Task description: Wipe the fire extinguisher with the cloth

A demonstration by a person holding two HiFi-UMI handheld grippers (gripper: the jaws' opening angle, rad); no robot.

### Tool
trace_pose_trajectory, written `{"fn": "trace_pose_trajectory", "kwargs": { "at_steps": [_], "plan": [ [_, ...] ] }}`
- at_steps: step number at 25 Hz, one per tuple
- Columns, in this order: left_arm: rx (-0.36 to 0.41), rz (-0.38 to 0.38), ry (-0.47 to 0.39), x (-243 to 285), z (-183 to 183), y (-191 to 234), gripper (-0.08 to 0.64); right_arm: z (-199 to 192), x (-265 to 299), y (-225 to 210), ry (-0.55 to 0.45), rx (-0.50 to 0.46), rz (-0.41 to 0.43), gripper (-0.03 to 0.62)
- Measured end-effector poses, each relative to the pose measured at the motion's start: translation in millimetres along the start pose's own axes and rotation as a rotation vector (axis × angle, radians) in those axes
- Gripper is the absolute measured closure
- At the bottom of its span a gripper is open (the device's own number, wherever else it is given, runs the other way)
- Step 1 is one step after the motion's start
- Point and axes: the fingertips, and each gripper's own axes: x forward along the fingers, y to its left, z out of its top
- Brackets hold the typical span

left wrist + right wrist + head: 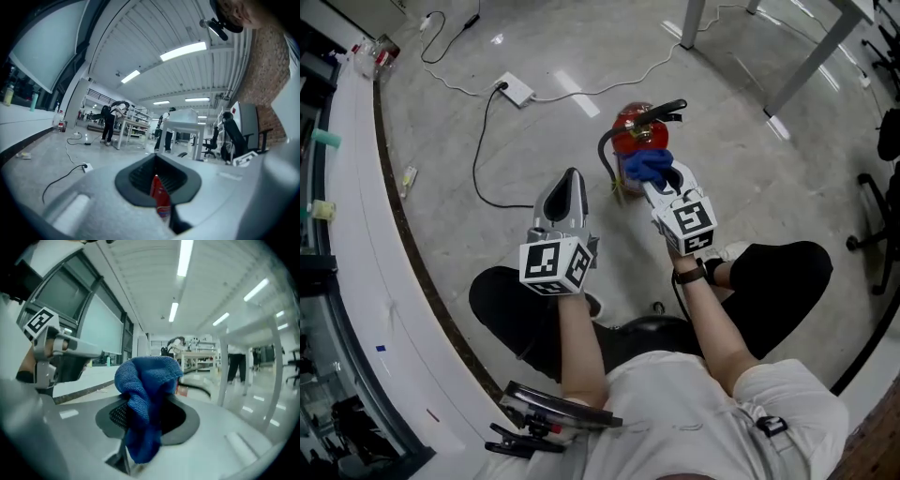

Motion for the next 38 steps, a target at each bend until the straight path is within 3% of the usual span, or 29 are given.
{"fn": "trace_pose_trajectory", "kwargs": {
  "at_steps": [3, 7, 11, 14, 16, 20, 27, 29, 32, 35, 38],
  "plan": [
    [0.000, -0.013, 0.005, 1.0, -2.2, -10.3, 0.565, 37.4, 12.9, -15.6, 0.001, -0.178, -0.039, 0.462],
    [-0.002, -0.017, 0.018, -1.0, -8.7, -14.8, 0.565, 28.9, 28.2, -13.3, 0.073, -0.344, -0.040, 0.456],
    [-0.002, -0.008, 0.035, -1.7, -15.7, -9.7, 0.565, -11.1, 22.1, 4.1, 0.101, -0.385, -0.006, 0.460],
    [-0.006, 0.006, 0.049, -0.3, -22.7, -3.7, 0.565, -31.7, 21.4, 21.6, 0.065, -0.515, -0.008, 0.460],
    [-0.007, 0.011, 0.063, 1.0, -28.2, -1.2, 0.565, -72.5, 29.7, 29.0, 0.172, -0.585, 0.018, 0.463],
    [-0.014, 0.027, 0.084, 1.7, -37.2, 5.1, 0.565, -194.2, 44.9, 21.2, 0.397, -0.483, 0.060, 0.469],
    [-0.046, 0.110, 0.108, 2.8, -59.9, 24.5, 0.565, -367.7, 66.8, 20.1, 0.748, -0.524, 0.241, 0.469],
    [-0.051, 0.148, 0.122, -3.9, -70.5, 29.6, 0.565, -407.1, 60.9, 9.9, 0.840, -0.494, 0.247, 0.466],
    [-0.057, 0.207, 0.135, -18.4, -81.1, 33.9, 0.565, -429.0, 57.9, -12.2, 0.886, -0.307, 0.218, 0.463],
    [-0.058, 0.246, 0.138, -33.9, -83.1, 32.4, 0.564, -420.5, 57.4, -16.6, 0.915, -0.220, 0.213, 0.465],
    [-0.049, 0.247, 0.120, -45.0, -73.3, 17.7, 0.561, -387.8, 41.3, -8.8, 0.833, -0.077, 0.203, 0.466]
  ]
}}
